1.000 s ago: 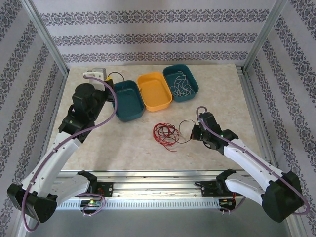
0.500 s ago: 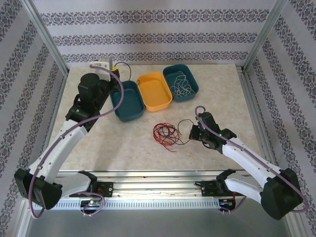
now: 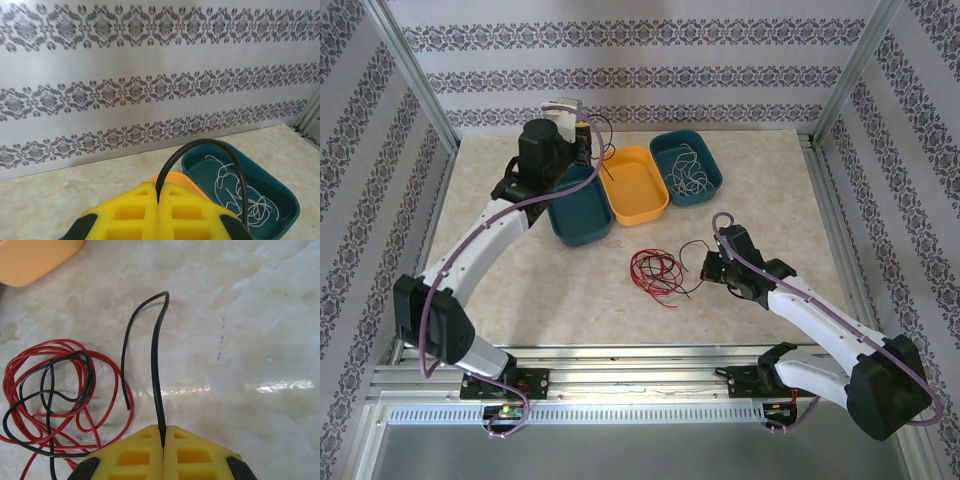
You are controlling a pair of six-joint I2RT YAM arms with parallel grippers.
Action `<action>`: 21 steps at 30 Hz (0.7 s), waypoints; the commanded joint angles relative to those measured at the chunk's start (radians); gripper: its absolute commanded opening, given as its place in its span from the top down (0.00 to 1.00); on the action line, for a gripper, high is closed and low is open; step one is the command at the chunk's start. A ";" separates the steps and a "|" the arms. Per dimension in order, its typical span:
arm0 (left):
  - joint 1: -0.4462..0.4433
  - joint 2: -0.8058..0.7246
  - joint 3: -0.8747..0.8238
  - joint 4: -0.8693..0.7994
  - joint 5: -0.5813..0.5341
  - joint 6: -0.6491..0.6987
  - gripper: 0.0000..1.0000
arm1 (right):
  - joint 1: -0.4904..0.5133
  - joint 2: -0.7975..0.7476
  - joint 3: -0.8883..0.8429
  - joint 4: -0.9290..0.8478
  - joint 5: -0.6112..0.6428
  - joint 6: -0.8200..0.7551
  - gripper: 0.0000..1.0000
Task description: Untangle the cables
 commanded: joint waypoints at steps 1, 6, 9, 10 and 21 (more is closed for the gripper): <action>0.013 0.065 0.063 0.011 0.036 -0.011 1.00 | 0.011 0.010 0.031 0.016 -0.013 0.010 1.00; 0.013 0.193 0.146 -0.035 0.064 -0.017 1.00 | 0.012 0.024 0.043 0.010 -0.017 0.014 1.00; 0.014 0.269 0.205 -0.071 0.082 -0.026 1.00 | 0.014 0.035 0.061 -0.002 -0.022 0.014 1.00; 0.013 0.294 0.223 -0.084 0.082 -0.029 1.00 | 0.014 0.039 0.068 -0.005 -0.022 0.014 1.00; -0.014 0.487 0.363 -0.227 0.050 -0.048 1.00 | 0.023 0.070 0.111 -0.015 -0.021 0.022 1.00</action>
